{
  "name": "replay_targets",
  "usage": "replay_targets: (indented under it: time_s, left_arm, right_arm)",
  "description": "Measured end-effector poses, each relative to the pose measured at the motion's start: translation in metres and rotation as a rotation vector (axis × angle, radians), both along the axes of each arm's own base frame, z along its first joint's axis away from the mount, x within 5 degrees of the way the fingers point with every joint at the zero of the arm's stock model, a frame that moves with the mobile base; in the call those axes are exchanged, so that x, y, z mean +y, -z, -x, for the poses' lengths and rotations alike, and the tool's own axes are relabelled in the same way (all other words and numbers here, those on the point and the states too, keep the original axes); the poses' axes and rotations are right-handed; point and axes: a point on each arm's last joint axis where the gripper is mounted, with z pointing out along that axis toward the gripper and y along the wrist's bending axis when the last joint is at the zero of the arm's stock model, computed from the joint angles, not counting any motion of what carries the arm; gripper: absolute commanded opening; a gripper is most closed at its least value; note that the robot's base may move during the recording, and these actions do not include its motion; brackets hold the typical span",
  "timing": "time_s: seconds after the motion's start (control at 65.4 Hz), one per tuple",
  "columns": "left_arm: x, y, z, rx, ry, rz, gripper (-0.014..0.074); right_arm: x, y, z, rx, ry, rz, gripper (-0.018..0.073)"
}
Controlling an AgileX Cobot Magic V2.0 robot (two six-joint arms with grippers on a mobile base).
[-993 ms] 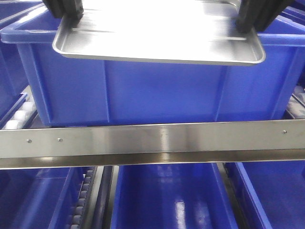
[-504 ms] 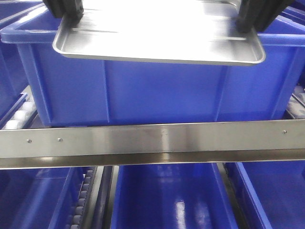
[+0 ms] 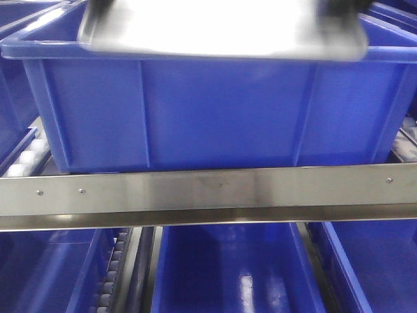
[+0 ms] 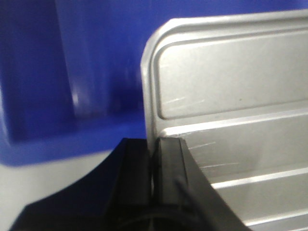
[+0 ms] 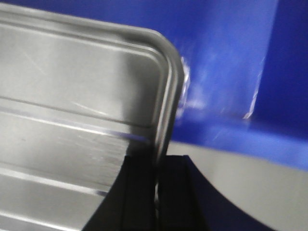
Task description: Grab silver tray and place in blue box
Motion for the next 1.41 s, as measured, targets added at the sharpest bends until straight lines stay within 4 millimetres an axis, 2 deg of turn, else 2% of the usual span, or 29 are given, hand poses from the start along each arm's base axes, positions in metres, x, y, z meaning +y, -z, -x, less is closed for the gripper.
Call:
replay_targets:
  time_s: [0.199,0.321,0.397,0.504,0.627,0.902,1.055,1.238,1.33,1.406]
  left_arm:
    - [0.003,-0.030,-0.010,-0.155,-0.007,0.042,-0.0105]
    - [0.002,-0.032,-0.030,-0.197,-0.027,0.064,-0.0105]
    - [0.001,-0.025,-0.045,-0.205,-0.039,0.069,-0.0105]
    - [0.000,-0.011,-0.070,-0.222,-0.052,0.076,-0.0105]
    - [-0.003,0.008,-0.093,-0.226,-0.058,0.086,-0.0105]
    - [-0.019,0.057,-0.124,-0.176,-0.046,0.060,-0.0105]
    - [-0.025,0.084,-0.136,-0.129,-0.047,0.041,-0.0104]
    - [-0.028,0.095,-0.140,-0.099,-0.052,0.042,-0.0088]
    - [-0.028,0.095,-0.140,-0.097,-0.049,0.043,-0.0016]
    - [-0.028,0.097,-0.140,-0.093,-0.042,0.038,0.0087]
  right_arm:
    - [-0.004,-0.045,-0.001,-0.147,0.003,-0.010,0.0057]
    - [-0.006,-0.059,-0.009,-0.199,0.013,-0.007,0.0057]
    - [-0.006,-0.057,-0.020,-0.201,0.026,-0.005,0.0057]
    - [-0.007,-0.045,-0.044,-0.198,0.047,0.000,0.0057]
    - [-0.007,-0.021,-0.071,-0.178,0.069,0.011,0.0057]
    - [-0.005,0.037,-0.116,-0.087,0.089,0.050,0.0057]
    - [-0.004,0.063,-0.130,-0.036,0.093,0.072,0.0057]
    - [-0.004,0.072,-0.134,-0.020,0.092,0.087,0.0060]
    - [-0.004,0.072,-0.134,-0.020,0.092,0.087,0.0084]
    - [-0.004,0.071,-0.134,-0.021,0.092,0.091,0.0169]
